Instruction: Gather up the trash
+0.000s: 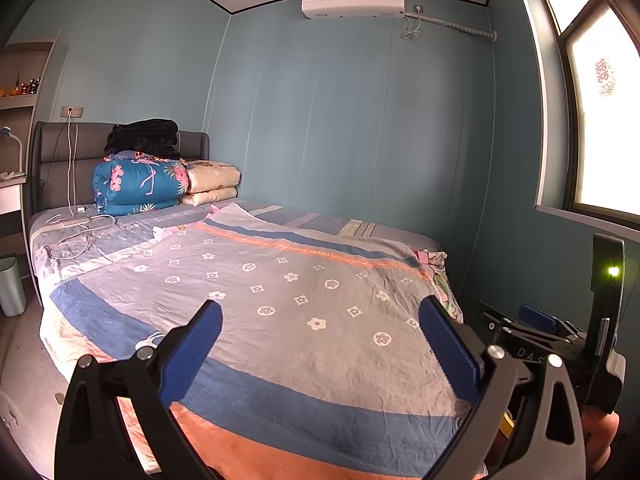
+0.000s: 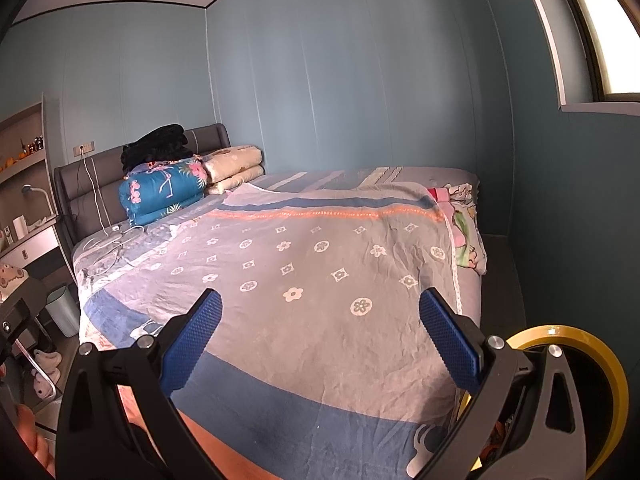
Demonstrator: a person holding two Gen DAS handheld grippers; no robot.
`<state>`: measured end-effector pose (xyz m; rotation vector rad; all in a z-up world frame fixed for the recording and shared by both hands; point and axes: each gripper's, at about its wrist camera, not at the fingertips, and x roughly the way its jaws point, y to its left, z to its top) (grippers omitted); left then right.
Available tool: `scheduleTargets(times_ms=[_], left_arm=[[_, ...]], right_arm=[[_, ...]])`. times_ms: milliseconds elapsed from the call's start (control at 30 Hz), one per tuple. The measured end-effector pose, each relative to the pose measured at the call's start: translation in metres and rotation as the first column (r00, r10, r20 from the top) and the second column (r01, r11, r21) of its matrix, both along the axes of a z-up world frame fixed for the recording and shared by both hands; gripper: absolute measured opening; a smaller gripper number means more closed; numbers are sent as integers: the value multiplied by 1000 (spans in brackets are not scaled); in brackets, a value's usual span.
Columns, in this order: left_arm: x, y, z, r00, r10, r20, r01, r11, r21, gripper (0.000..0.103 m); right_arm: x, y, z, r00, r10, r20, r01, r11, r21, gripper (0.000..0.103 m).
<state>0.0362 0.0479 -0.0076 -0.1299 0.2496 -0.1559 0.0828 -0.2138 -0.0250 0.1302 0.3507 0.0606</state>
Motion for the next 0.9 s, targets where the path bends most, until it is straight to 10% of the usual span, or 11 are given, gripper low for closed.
scheduleTargets(times_ms=[900], left_arm=[[3,-3,0,1000,-6,-12,6,1000,-13,95]], right_arm=[[6,1,-8,999,-13,-35,12,1000,-5,95]])
